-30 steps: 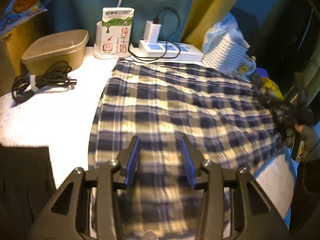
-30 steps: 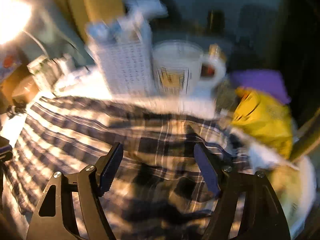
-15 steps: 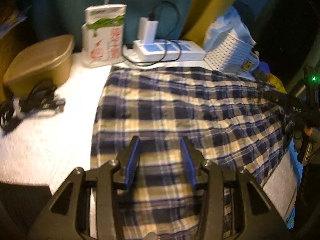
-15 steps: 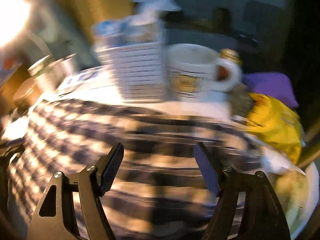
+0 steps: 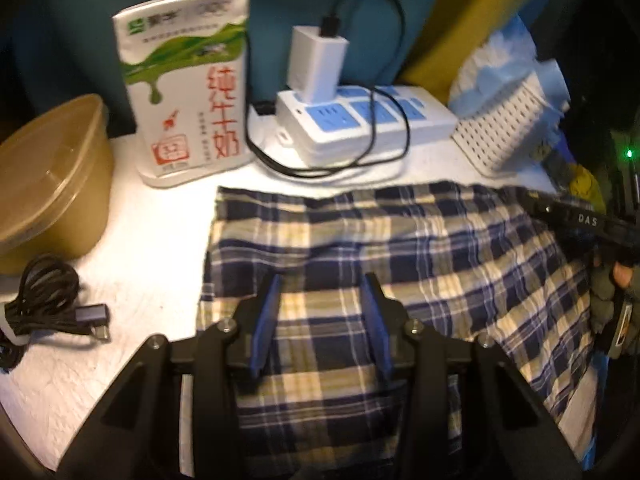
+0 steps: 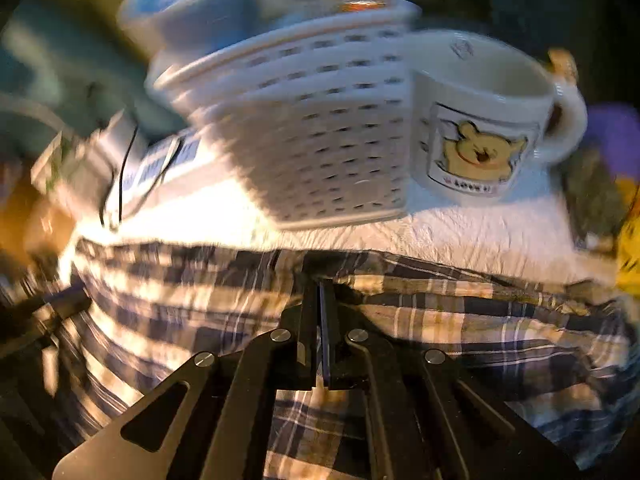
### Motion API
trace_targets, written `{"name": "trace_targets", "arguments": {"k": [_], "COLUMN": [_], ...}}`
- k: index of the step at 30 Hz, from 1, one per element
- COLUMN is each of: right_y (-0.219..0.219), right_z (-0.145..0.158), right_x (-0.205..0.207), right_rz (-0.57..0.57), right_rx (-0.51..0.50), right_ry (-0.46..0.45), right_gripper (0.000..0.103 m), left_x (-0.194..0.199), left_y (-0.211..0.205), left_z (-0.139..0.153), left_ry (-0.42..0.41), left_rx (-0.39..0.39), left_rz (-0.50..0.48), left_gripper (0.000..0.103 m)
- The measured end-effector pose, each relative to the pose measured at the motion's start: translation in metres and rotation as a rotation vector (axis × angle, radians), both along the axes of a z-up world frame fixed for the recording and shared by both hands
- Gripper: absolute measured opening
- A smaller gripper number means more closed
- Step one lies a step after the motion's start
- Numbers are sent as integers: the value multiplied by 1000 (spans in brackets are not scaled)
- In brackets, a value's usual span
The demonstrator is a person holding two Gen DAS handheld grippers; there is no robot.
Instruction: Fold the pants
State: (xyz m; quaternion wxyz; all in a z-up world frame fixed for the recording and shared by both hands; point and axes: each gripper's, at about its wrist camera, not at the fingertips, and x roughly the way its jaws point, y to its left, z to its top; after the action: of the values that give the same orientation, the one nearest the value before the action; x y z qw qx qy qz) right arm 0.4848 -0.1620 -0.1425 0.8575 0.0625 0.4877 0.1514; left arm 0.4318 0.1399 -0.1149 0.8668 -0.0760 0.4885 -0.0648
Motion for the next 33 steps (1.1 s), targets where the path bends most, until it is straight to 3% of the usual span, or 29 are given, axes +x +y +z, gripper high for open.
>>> {"name": "trace_targets", "arguments": {"k": [4, 8, 12, 16, 19, 24, 29, 31, 33], "right_y": [7, 34, 53, 45, 34, 39, 69, 76, 75], "right_z": [22, 28, 4, -4, 16, 30, 11, -7, -10], "right_x": [-26, -49, -57, -64, -85, -141, -182, -192, -202], "right_rz": [1, 108, 180, 201, 186, 309, 456, 480, 485], "right_rx": [-10, -20, -98, -135, -183, -139, -113, -149, -167], "right_ry": [-97, -124, -86, -93, -166, -228, -199, -174, -212], "right_gripper": [2, 2, 3, 3, 4, 9, 33, 34, 35], "left_x": [-8, -9, 9, 6, -16, -72, -106, -118, -124], "left_y": [6, 3, 2, 4, 1, -37, -71, -74, -72], "left_z": [10, 17, -3, 1, 19, 37, 14, 4, -4], "left_ry": [-48, -82, 2, -16, -70, -139, -68, -30, -20], "left_rx": [-33, -75, 12, 80, 85, 10, -28, -18, -19], "left_rz": [1, -22, 7, 66, 87, -43, -77, -59, -38], "left_gripper": [43, 43, 43, 43, 43, 43, 43, 43, 43]}}
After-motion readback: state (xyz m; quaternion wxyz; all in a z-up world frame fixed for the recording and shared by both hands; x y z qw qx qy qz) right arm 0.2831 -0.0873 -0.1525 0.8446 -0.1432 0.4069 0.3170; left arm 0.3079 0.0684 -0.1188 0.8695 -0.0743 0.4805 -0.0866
